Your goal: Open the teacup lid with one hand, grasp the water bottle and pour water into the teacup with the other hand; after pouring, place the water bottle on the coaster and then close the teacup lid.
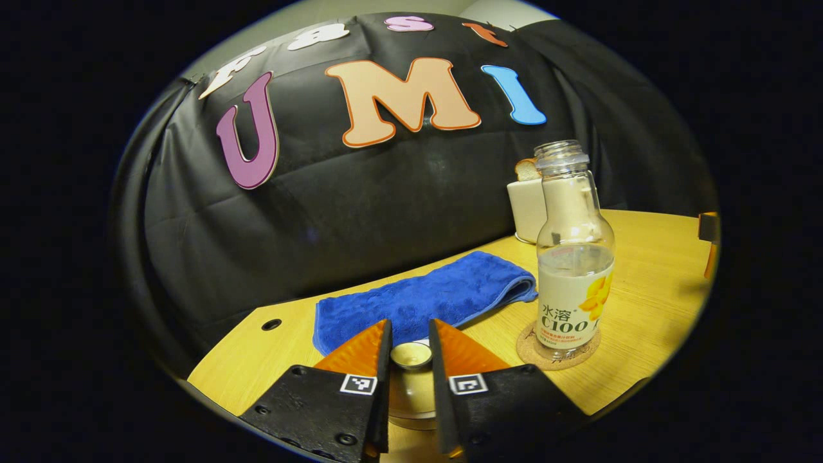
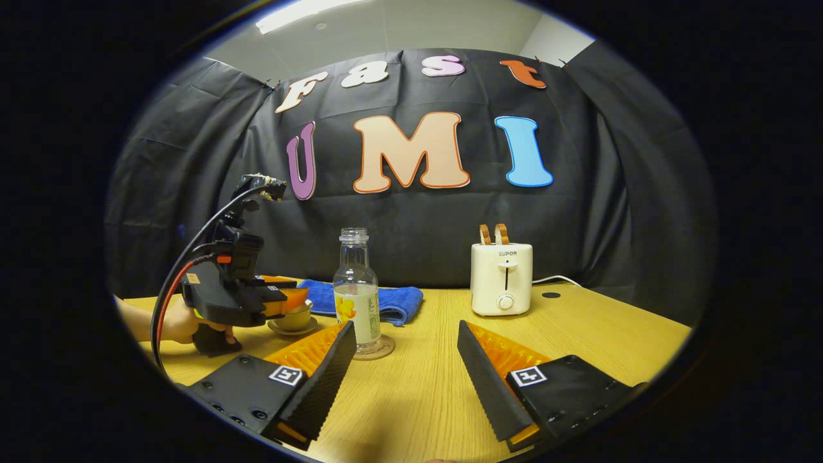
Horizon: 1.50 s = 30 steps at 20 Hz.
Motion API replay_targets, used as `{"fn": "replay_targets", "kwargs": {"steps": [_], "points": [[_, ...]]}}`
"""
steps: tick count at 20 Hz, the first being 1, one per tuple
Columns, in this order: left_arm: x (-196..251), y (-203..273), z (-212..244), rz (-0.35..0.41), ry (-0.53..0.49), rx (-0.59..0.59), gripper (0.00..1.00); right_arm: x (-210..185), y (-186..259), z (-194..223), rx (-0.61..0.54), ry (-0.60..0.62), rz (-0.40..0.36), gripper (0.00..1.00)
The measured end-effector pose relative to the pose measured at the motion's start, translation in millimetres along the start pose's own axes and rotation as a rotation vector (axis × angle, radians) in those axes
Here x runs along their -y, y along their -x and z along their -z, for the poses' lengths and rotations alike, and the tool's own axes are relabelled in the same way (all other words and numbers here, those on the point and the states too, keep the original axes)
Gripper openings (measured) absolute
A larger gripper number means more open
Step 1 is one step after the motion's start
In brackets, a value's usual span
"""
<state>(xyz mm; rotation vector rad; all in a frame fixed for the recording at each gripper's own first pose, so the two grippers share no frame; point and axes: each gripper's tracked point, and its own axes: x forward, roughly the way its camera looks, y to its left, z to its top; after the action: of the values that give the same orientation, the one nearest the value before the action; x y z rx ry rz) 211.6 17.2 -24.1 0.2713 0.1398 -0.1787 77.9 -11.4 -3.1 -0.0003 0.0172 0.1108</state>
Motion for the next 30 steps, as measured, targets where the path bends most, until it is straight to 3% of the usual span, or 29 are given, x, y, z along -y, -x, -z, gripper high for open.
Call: {"fn": "replay_targets", "kwargs": {"steps": [2,3,4,5,9,10,11,12,21,22,25,30], "points": [[2.0,2.5,-5.3,0.014,0.004,0.029,0.34,-0.2,0.4,0.0,0.000,0.000,0.000,1.00],[2.1,3.4,-7.1,0.019,0.010,0.040,0.31,-0.4,0.2,-0.1,0.001,0.001,0.000,1.00],[1.2,4.7,-8.0,0.017,0.017,0.049,0.45,-0.5,-0.1,0.4,0.000,0.000,0.000,0.98],[-0.9,6.4,-9.1,0.011,0.025,0.061,0.47,-0.5,0.1,0.2,0.001,0.000,0.000,0.96],[-9.7,13.1,-16.7,-0.036,0.047,0.116,0.75,-0.1,-0.1,0.2,0.000,0.000,0.000,0.95],[-15.0,15.4,-19.0,-0.053,0.051,0.127,0.89,-0.1,0.0,0.6,0.000,0.000,0.000,0.95],[-15.3,15.1,-20.6,-0.056,0.059,0.139,0.89,0.6,-0.5,0.1,0.000,0.001,0.004,0.95],[-13.6,14.9,-19.4,-0.048,0.077,0.140,0.96,1.2,-0.3,0.6,0.000,0.000,0.006,0.96],[-15.8,55.0,-13.5,-0.065,0.201,0.146,0.96,3.9,-0.7,0.5,0.002,0.001,0.015,0.95],[-14.8,61.5,-12.4,-0.063,0.222,0.147,1.00,5.4,0.1,0.2,0.002,0.001,0.020,0.96],[-7.6,83.6,-11.5,-0.044,0.283,0.162,0.96,5.6,0.9,-0.1,0.002,0.001,0.026,0.99],[0.8,122.5,-7.4,-0.061,0.270,0.156,0.96,1.4,9.0,0.4,0.001,0.001,0.023,0.95]]}}
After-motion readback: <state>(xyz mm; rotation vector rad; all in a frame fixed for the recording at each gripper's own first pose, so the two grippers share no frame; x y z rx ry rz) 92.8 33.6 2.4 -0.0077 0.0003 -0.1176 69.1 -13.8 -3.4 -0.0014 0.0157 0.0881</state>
